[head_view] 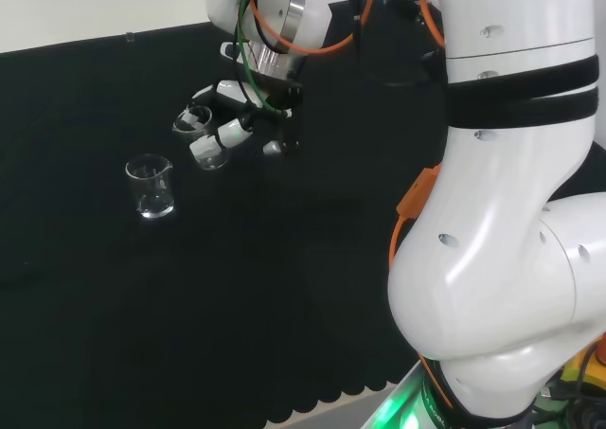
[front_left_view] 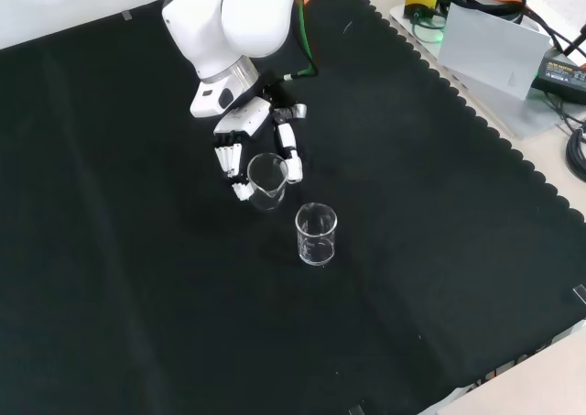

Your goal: Place the beaker back on the table.

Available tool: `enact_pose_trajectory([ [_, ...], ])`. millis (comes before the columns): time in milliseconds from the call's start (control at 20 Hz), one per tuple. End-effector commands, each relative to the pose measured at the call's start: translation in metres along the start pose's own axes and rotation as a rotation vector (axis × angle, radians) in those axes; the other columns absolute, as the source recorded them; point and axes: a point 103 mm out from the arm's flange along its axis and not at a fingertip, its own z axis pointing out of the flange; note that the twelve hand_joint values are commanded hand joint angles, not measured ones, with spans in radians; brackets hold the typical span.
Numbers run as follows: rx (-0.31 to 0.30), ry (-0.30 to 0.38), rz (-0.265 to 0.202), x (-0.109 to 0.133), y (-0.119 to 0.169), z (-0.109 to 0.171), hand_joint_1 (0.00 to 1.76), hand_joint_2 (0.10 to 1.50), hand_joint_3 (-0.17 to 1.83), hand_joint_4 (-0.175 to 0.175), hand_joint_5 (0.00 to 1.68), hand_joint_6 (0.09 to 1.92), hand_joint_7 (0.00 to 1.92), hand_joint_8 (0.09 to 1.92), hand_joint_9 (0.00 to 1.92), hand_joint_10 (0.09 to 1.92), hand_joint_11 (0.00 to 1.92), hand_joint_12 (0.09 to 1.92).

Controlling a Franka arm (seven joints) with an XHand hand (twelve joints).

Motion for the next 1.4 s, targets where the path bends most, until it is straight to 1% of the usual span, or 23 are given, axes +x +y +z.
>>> enact_pose_trajectory([
  [50,0.002,0.001,0.014,-0.002,0.004,0.008,1.31,1.06,-0.17,-0.175,1.26,0.56,1.32,0.52,1.45,0.71,1.24,0.77],
  [100,-0.005,0.010,0.022,-0.003,0.004,0.010,1.31,1.06,-0.17,-0.175,1.27,0.54,1.33,0.50,1.46,0.69,1.24,0.77],
  [300,-0.022,0.022,0.026,-0.009,0.003,0.018,1.31,1.05,-0.17,-0.175,1.29,0.50,1.36,0.45,1.47,0.65,1.25,0.76],
  [500,-0.025,0.033,0.036,-0.013,0.003,0.023,1.31,1.04,-0.17,-0.175,1.32,0.45,1.39,0.40,1.49,0.61,1.26,0.75],
  [550,-0.030,0.037,0.045,-0.015,0.003,0.025,1.31,1.04,-0.17,-0.175,1.32,0.44,1.39,0.39,1.50,0.61,1.26,0.75],
  [1100,-0.018,0.032,0.046,-0.012,0.005,0.028,1.32,1.04,-0.17,-0.175,1.33,0.43,1.40,0.37,1.50,0.59,1.27,0.75],
  [1300,-0.014,0.033,0.064,-0.013,0.002,0.035,1.32,1.04,-0.17,-0.175,1.33,0.42,1.40,0.37,1.50,0.59,1.27,0.75],
  [1400,-0.018,0.038,0.080,-0.015,0.000,0.039,1.32,1.04,-0.17,-0.175,1.33,0.42,1.40,0.37,1.50,0.59,1.27,0.75],
])
